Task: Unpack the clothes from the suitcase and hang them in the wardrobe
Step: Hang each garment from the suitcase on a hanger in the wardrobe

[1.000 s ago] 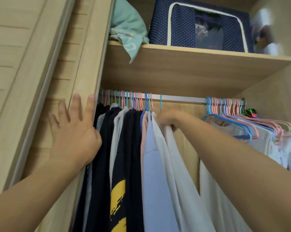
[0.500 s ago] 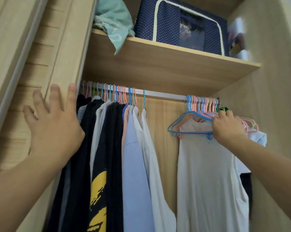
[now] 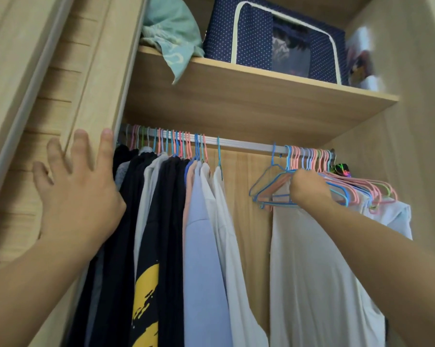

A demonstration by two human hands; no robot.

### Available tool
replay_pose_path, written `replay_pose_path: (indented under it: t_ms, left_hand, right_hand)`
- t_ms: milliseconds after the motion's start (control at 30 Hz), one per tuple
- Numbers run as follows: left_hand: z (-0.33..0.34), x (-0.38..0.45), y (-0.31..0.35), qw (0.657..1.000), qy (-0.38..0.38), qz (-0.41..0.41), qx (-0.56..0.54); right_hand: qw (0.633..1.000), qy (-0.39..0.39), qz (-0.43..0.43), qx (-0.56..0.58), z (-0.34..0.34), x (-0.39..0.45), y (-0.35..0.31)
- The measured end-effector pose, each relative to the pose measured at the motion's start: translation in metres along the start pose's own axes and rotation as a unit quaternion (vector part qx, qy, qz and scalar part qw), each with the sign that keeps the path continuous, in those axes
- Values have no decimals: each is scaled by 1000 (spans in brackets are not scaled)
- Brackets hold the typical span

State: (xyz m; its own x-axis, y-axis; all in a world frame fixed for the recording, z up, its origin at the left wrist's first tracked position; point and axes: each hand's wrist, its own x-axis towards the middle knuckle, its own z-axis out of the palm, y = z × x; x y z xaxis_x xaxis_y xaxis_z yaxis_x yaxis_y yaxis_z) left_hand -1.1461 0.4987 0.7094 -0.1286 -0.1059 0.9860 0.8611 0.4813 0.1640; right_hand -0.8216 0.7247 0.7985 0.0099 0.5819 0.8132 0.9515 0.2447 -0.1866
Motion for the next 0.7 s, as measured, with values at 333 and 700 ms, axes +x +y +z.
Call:
replay_pose_path:
  t_ms: [333, 700]
  left_hand:
    - [0, -2, 2, 1000, 0, -11, -8]
    - [-51, -70, 97, 958, -76, -69, -269]
  right_hand:
    - [992, 116, -53, -4, 9, -33, 12]
    - [923, 52, 55, 376, 2, -232, 150]
